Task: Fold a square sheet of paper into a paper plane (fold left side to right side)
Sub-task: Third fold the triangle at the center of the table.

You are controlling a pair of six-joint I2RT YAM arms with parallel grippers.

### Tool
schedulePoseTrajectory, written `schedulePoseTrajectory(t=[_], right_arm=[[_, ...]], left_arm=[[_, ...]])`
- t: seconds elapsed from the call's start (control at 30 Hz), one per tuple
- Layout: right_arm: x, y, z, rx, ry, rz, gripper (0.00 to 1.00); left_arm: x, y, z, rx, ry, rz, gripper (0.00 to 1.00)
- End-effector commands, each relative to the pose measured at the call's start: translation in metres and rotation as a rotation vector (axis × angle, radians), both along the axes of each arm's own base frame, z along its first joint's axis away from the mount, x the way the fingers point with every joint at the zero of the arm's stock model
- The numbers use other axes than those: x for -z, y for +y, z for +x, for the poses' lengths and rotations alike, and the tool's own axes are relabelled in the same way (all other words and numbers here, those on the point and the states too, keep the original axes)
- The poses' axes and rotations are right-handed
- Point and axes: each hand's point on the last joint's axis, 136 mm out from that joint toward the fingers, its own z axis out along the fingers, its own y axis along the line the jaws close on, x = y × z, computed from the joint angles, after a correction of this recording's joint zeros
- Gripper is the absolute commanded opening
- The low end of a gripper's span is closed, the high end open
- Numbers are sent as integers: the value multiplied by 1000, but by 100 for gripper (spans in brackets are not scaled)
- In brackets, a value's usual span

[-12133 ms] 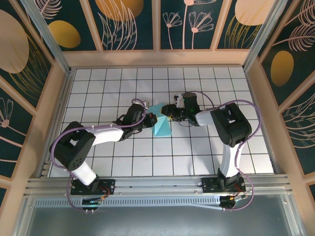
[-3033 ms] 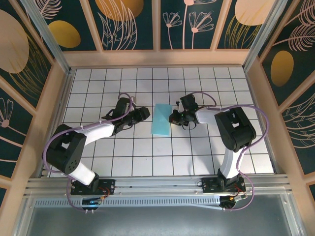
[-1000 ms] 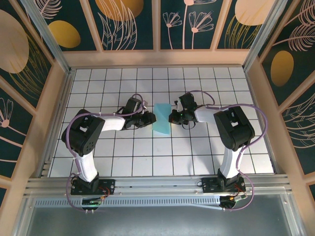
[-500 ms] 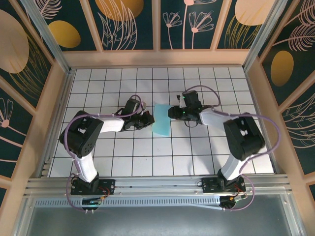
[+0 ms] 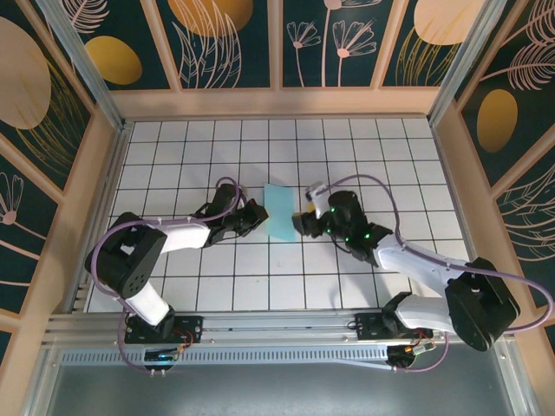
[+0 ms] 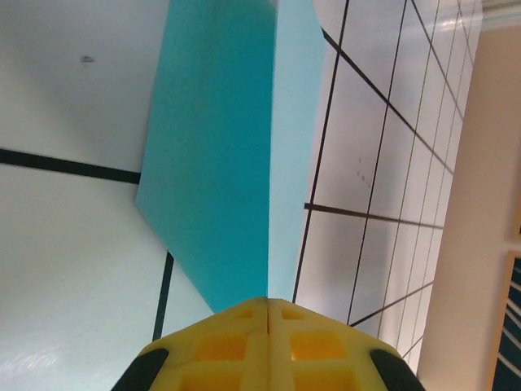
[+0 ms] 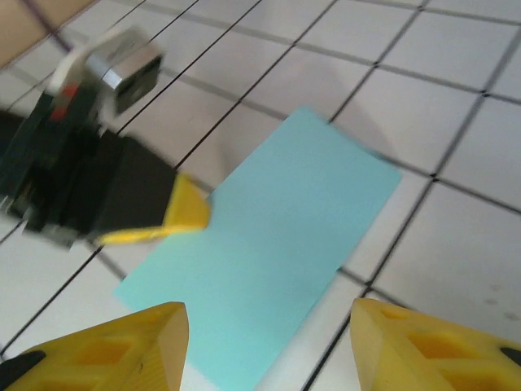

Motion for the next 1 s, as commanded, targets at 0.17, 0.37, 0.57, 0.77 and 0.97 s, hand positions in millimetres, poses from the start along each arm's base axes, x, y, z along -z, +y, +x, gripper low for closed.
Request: schedulePoseTrajectory(t=[0.17,0.37,0.57,0.77,0.97], right_arm=[[32,32,-43,-157,-227,-226,55],[48,39,-39,-143,-273,-329,57],[51,54,-29,-146,-309,-348,58],[53,66,-17,-129,-326,-361,56],[55,75,-13,-129,-321,-354,48]], left_arm=[[-19,-1,4,-105,-21,-82,0],[-18,-4,1,-97,-14,-77,0],[-19,-6,-1,-92,-11,-76,0],[-17,-6,-3,-89,-4,-74,0],[-17,-7,-4,-85,-3,-79,0]])
